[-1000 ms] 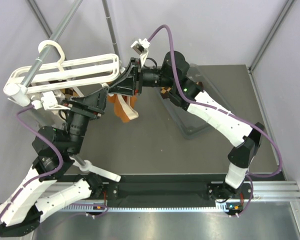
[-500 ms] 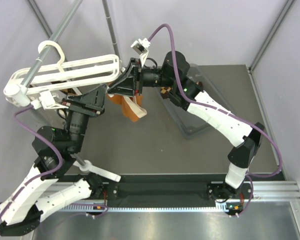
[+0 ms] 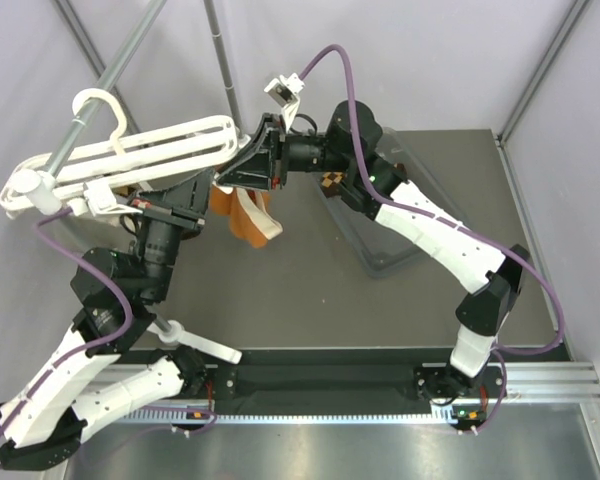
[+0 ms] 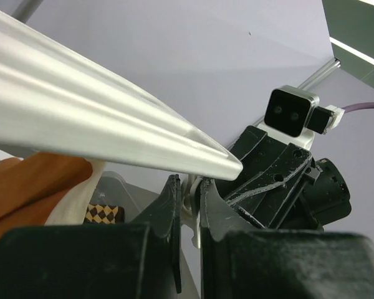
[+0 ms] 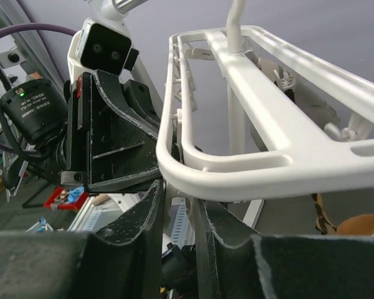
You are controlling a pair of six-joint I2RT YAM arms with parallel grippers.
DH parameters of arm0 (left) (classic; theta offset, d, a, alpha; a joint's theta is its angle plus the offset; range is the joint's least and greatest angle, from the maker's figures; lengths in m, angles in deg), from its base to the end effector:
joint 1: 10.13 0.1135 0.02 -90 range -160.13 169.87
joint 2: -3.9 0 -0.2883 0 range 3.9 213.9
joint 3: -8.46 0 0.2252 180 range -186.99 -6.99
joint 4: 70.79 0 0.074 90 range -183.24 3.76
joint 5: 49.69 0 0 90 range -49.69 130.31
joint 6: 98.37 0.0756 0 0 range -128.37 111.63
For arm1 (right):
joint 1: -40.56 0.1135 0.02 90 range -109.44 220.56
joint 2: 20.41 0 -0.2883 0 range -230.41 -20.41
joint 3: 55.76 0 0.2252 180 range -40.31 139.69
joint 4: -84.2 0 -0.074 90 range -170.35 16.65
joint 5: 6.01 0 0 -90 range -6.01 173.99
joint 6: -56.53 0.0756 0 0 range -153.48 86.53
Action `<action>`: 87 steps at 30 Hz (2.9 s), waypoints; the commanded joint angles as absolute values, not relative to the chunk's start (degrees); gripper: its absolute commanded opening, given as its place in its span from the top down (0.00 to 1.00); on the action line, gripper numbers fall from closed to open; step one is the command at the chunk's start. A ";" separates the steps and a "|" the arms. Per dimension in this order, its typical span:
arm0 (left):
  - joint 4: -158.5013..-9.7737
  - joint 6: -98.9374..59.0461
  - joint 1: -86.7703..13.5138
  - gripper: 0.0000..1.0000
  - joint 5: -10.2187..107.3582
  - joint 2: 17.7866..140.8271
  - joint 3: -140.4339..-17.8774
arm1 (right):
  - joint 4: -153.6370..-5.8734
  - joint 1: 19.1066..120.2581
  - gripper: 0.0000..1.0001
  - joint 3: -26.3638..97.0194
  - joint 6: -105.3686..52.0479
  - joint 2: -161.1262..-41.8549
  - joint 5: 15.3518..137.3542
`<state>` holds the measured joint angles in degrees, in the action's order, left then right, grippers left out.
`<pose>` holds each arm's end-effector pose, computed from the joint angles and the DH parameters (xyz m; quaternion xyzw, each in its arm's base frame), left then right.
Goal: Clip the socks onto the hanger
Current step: Open the clamp at the hanger, then pick up the sock from the bin, then place the sock in the bin.
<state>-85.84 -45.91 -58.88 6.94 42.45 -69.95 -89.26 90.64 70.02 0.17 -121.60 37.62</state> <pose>0.0918 -0.0417 0.4950 -0.1903 0.5372 -0.4390 0.6946 0.2152 0.3424 0.5291 -0.3925 0.4889 0.6687 0.3997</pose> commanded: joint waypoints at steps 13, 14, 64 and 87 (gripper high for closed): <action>-85.98 -45.64 -59.26 1.00 5.68 42.49 -71.85 | -80.61 84.25 0.35 56.83 -12.29 -107.96 56.38; -87.72 -45.54 -59.17 1.00 5.51 42.31 -71.85 | -80.79 82.24 0.33 52.98 -13.08 -105.16 61.44; -90.72 -46.07 -59.17 1.00 6.21 44.07 -71.68 | -74.55 60.34 1.00 62.46 -13.18 -142.18 78.97; -92.13 -48.27 -59.17 1.00 8.49 42.84 -71.06 | -94.68 59.10 0.87 4.00 12.59 -113.32 88.03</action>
<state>-90.71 -47.48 -58.92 6.40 42.90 -71.26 -89.98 58.07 4.56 10.34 -116.39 85.19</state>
